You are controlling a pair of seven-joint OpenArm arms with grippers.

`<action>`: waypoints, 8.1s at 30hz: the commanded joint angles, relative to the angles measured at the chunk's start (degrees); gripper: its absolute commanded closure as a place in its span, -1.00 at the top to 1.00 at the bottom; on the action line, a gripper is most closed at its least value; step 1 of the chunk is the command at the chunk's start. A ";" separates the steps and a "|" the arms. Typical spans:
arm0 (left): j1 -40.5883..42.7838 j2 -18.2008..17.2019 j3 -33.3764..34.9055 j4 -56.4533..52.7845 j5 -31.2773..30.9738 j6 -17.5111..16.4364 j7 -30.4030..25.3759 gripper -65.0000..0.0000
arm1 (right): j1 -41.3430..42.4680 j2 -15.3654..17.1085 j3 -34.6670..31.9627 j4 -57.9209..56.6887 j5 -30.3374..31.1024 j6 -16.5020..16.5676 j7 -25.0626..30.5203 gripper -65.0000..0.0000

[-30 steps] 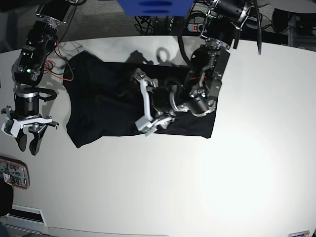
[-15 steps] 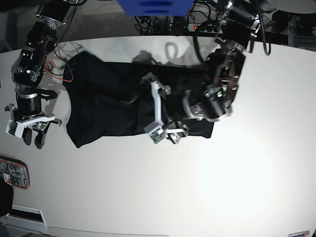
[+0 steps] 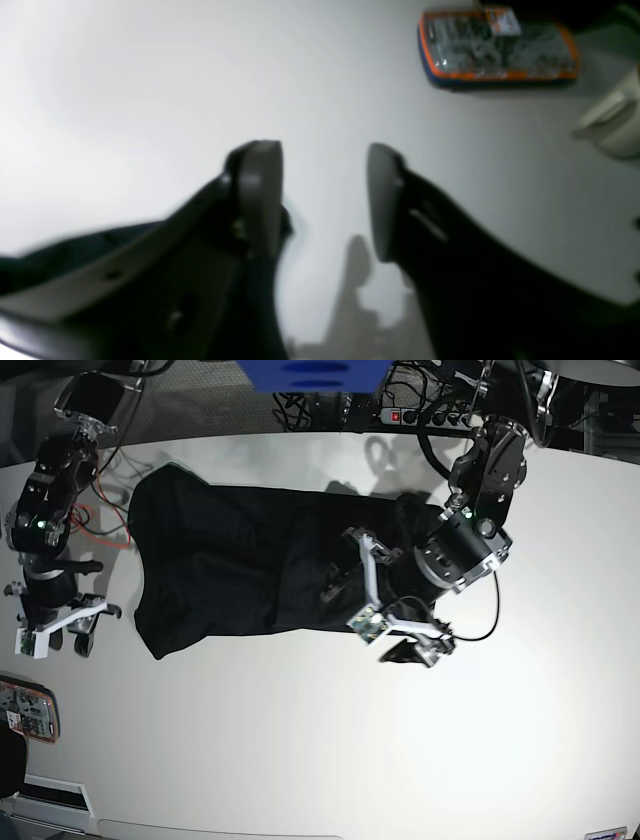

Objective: Fold the T-shirt properly

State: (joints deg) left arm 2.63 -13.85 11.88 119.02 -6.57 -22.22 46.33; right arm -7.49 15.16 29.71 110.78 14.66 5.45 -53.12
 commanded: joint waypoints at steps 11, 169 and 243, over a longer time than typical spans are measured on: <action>14.11 -0.09 -20.80 1.20 1.16 0.28 -23.07 1.00 | -0.56 6.51 -6.29 0.03 0.42 11.38 -0.46 0.77; 21.41 -1.41 -39.70 0.93 1.16 0.28 -31.42 1.00 | -0.65 -23.38 -38.20 -4.28 -69.47 -5.85 -1.07 -1.00; 21.50 -1.49 -40.85 0.93 1.16 0.28 -31.42 1.00 | -5.57 -11.77 -67.47 -6.47 -34.92 -8.05 4.02 -0.28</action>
State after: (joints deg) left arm 24.32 -14.79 -28.77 119.02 -4.71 -22.44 16.36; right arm -13.56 3.84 -37.67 102.94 -20.27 -2.55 -50.33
